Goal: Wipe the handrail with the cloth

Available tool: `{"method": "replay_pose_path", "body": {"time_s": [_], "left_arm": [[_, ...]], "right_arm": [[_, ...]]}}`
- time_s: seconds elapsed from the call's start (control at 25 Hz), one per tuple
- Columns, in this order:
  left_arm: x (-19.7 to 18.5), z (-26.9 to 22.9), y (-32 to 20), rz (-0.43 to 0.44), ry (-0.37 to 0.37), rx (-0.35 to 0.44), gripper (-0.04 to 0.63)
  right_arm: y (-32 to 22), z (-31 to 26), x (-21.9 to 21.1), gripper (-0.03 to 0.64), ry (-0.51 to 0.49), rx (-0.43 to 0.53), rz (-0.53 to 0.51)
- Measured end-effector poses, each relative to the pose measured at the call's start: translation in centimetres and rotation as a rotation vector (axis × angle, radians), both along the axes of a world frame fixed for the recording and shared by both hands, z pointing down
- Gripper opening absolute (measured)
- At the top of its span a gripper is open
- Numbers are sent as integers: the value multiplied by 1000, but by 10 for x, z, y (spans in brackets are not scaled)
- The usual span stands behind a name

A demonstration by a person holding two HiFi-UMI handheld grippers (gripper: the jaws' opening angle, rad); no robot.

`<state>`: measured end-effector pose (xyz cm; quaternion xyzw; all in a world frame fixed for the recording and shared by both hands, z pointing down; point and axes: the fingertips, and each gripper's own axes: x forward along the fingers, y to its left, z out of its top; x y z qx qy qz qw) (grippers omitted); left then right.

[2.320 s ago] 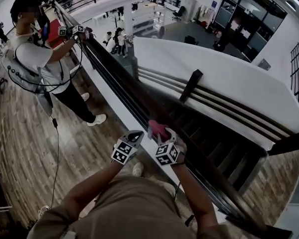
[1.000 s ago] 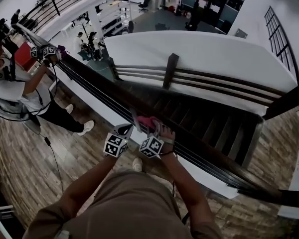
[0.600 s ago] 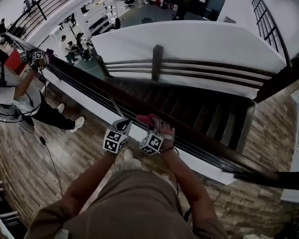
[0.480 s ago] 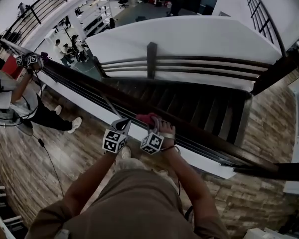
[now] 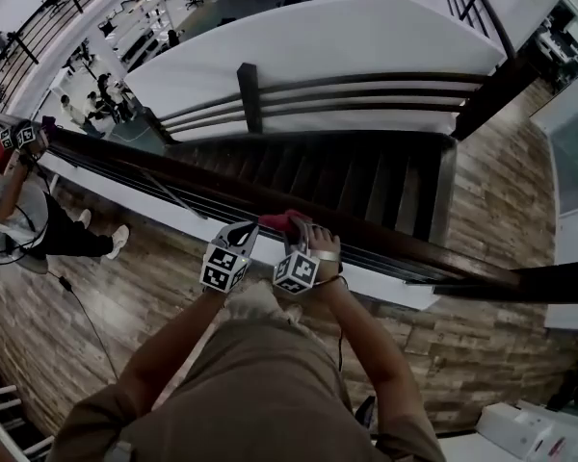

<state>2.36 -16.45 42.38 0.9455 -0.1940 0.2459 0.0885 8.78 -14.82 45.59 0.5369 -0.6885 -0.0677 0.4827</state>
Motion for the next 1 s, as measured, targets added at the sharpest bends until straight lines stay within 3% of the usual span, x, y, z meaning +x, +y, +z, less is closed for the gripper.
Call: {"method": "replay_pose_path", "body": {"time_s": [0.32,0.52,0.72,1.0], "left_arm": [[61,-19,35,174,30,-6,17],[136,10,99,268,26,-12,17],[188,20,138,254,-3,1,17],[265,22,215,137,-32,5,17]], "right_arm": [[44,-15,50,103,-28,2,97],[108,8,117,103,-60,2,154],[152,6,168,104,-111,49,140],[232,6,254,104,-122,67,75]]}}
